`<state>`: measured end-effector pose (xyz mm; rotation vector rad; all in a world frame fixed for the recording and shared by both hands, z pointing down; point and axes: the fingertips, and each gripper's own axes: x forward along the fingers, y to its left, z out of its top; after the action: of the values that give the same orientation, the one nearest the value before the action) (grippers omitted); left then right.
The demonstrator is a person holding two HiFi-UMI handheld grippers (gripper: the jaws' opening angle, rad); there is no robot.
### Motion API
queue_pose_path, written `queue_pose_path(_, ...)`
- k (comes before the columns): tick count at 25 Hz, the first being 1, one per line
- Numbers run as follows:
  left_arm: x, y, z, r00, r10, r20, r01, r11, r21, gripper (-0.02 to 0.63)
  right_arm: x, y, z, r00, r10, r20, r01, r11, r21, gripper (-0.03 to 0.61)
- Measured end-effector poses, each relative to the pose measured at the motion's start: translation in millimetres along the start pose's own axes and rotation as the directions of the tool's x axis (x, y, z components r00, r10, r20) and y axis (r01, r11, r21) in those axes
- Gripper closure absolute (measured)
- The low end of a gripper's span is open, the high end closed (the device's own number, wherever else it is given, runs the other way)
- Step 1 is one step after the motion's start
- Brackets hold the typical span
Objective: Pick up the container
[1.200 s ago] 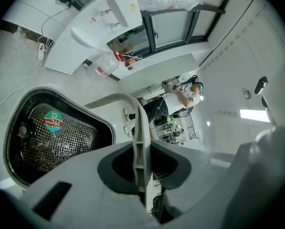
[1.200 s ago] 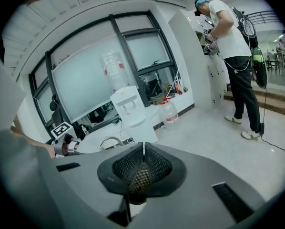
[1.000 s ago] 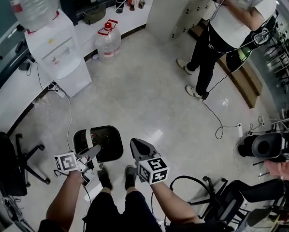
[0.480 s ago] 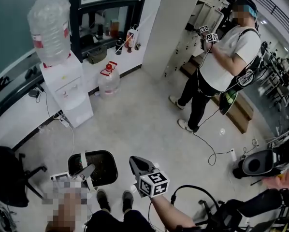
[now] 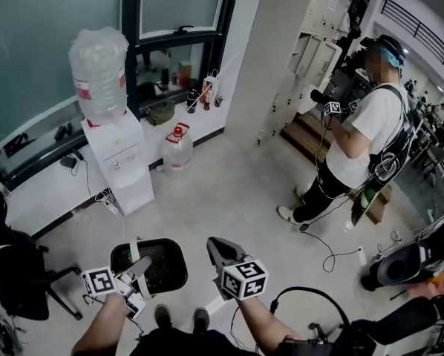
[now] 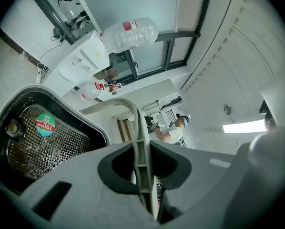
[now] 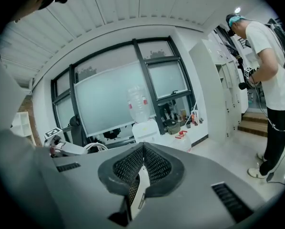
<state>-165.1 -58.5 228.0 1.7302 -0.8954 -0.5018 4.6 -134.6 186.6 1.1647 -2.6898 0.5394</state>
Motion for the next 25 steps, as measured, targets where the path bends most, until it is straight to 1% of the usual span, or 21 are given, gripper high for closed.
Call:
queue_pose_path(3, -3.1, -29.0, 2.9, 0.997, -0.075, 0.024, 0.076, 0.997, -0.015, 0.56, -6.2, 8.5, 19.7, 1.0, 0.005, 0.023, -0.004, 1.0, -0.025, 0.569)
queue_pose_path(5, -10.5, -37.8, 2.6, 0.997, -0.068, 0.033, 0.069, 0.998, -0.014, 0.56, -12.1, 14.9, 29.1, 0.999, 0.009, 0.037, -0.008, 1.0, -0.027, 0.569)
queue_pose_path(8, -17.9, -46.2, 3.6, 0.998, -0.047, 0.03, 0.046, 0.999, 0.021, 0.56, -19.0, 22.8, 39.2, 0.998, 0.014, 0.058, -0.013, 1.0, -0.025, 0.569)
queue_pose_path(10, -16.5, -56.7, 6.0, 0.997, -0.071, 0.036, 0.07, 0.997, 0.04, 0.56, -22.2, 26.0, 45.9, 0.997, 0.017, 0.074, -0.016, 1.0, -0.023, 0.569)
queue_pose_path(12, -16.8, -66.0, 7.1, 0.994, -0.095, 0.049, 0.093, 0.995, 0.04, 0.56, -26.0, 29.3, 51.6, 0.996, 0.02, 0.085, -0.018, 1.0, -0.023, 0.569)
queue_pose_path(16, -22.5, -78.4, 11.2, 0.992, -0.109, 0.064, 0.106, 0.993, 0.044, 0.56, -29.0, 37.7, 64.3, 0.994, 0.038, 0.107, -0.033, 0.998, -0.047, 0.571)
queue_pose_path(19, -25.9, -86.6, 12.4, 0.99, -0.121, 0.068, 0.118, 0.992, 0.04, 0.56, -31.1, 39.6, 70.5, 0.992, 0.037, 0.12, -0.032, 0.999, -0.042, 0.571)
queue_pose_path(25, -30.9, -93.7, 14.5, 0.991, -0.118, 0.07, 0.115, 0.992, 0.048, 0.56, -34.9, 41.9, 76.4, 0.99, 0.037, 0.133, -0.031, 0.999, -0.043, 0.571)
